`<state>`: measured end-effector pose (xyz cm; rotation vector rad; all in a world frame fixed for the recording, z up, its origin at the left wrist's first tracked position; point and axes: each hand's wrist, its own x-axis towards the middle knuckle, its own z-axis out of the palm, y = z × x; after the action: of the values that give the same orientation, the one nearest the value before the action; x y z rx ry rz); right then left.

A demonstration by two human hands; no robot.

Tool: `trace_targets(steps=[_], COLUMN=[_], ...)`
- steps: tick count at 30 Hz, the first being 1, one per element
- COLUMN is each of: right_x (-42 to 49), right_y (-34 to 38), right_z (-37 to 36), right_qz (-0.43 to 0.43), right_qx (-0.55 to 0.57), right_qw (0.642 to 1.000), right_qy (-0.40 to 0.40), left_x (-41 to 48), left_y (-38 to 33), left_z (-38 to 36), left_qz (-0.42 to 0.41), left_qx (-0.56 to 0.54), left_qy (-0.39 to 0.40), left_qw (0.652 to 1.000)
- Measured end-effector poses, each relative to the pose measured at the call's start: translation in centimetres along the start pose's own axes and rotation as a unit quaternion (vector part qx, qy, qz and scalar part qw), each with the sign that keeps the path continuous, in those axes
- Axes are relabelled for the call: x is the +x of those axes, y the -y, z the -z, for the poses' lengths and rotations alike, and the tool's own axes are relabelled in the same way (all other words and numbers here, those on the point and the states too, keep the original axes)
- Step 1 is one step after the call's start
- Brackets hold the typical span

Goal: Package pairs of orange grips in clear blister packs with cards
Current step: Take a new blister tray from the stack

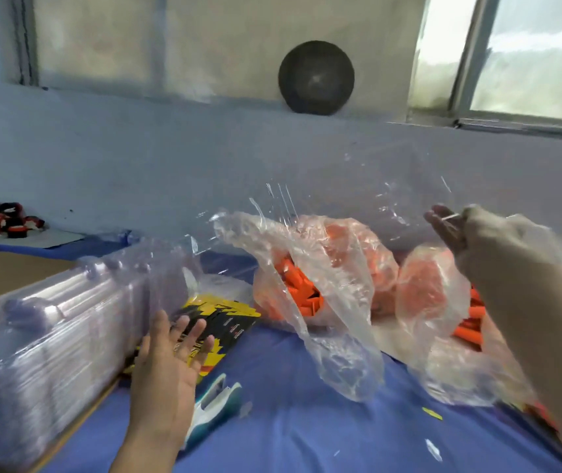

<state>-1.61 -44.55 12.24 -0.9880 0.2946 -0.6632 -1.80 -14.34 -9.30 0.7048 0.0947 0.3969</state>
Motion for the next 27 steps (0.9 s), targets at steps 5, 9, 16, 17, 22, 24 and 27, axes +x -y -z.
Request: trace_targets(steps=[5, 9, 16, 17, 22, 24, 27], right_x=[1.8, 0.8, 0.3, 0.2, -0.9, -1.4, -1.8], right_y=[-4.7, -8.4, -11.8, -12.1, -13.0, -13.2, -13.6], right_z=[13.8, 22.3, 29.0, 29.5, 31.9, 32.8, 34.0], right_qz=[-0.043, -0.051, -0.050, -0.054, -0.058, -0.059, -0.074], right_qx=[0.007, 0.036, 0.049, 0.049, 0.015, -0.001, -0.046], right_qw=[0.997, 0.990, 0.986, 0.986, 0.982, 0.982, 0.980], right_qy=[-0.060, -0.125, -0.151, -0.152, -0.176, -0.180, -0.179], left_x=[-0.8, -1.2, -1.5, -1.4, -0.6, -0.2, 0.2], left_y=[3.2, 5.0, 6.1, 6.2, 6.5, 6.6, 6.6], left_z=[-0.2, -0.5, 1.7, 2.3, 4.6, 5.6, 7.2], left_qz=[0.125, 0.127, 0.153, 0.159, 0.195, 0.220, 0.261], left_qx=[0.061, 0.155, 0.305, 0.331, 0.417, 0.441, 0.482], left_qy=[0.021, 0.047, 0.108, 0.112, 0.114, 0.114, 0.120], left_qw=[0.990, 0.979, 0.934, 0.923, 0.880, 0.863, 0.828])
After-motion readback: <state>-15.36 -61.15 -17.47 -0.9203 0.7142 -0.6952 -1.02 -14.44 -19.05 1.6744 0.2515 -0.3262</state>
